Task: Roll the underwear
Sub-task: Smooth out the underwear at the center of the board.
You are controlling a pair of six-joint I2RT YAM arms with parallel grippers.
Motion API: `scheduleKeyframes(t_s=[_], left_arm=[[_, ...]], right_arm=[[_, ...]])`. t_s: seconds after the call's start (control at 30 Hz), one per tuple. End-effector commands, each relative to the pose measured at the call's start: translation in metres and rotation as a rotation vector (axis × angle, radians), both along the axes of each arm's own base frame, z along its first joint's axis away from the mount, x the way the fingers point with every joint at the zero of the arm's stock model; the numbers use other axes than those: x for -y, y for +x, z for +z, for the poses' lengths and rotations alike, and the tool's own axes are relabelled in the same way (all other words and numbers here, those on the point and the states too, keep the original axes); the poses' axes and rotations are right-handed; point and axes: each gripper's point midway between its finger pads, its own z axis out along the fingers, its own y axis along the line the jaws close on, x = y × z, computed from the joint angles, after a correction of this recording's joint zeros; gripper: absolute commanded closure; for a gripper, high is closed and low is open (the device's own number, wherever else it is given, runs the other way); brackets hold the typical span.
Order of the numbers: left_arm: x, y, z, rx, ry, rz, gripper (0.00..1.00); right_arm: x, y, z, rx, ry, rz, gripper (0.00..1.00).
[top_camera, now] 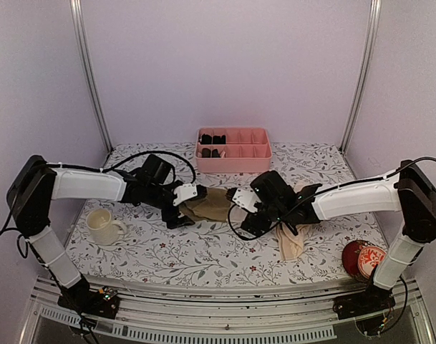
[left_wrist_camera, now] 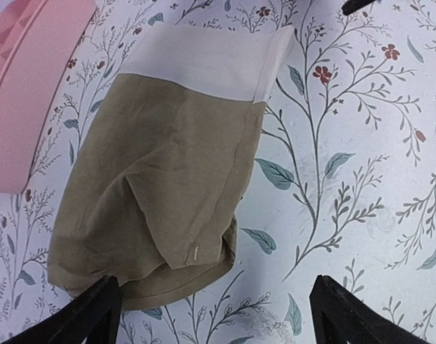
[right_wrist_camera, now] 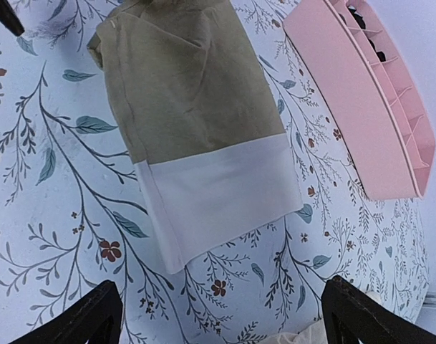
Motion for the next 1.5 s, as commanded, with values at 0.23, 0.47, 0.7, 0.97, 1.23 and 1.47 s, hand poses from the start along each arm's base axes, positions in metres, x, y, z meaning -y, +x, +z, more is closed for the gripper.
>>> scheduleKeyframes(t_s=[0.23,0.47,0.7,0.97,1.23,1.47], left_arm=[[-0.044,0.134,0.038,0.121,-0.054,0.419,0.02],[-0.064,0.158,-0.021,0.057,0.097,0.497,0.02],[-0.081,0.160,-0.045,0.022,0.168,0.502,0.02],[-0.104,0.171,-0.061,0.002,0.228,0.529,0.02],[-0.119,0.179,-0.061,-0.020,0.233,0.519,0.02],[-0.100,0.175,-0.028,-0.047,0.125,0.456,0.02]], right_arm=[[-0.023,0.046,0.013,0.131,0.075,-0.136,0.00],[-0.063,0.066,-0.001,0.111,0.114,-0.133,0.00],[-0.083,0.066,-0.034,0.070,0.065,-0.061,0.00],[-0.070,0.049,-0.082,-0.019,-0.043,-0.014,0.01],[-0.060,0.029,-0.096,-0.077,-0.063,0.036,0.02],[-0.079,0.030,-0.062,-0.059,0.018,0.055,0.01]])
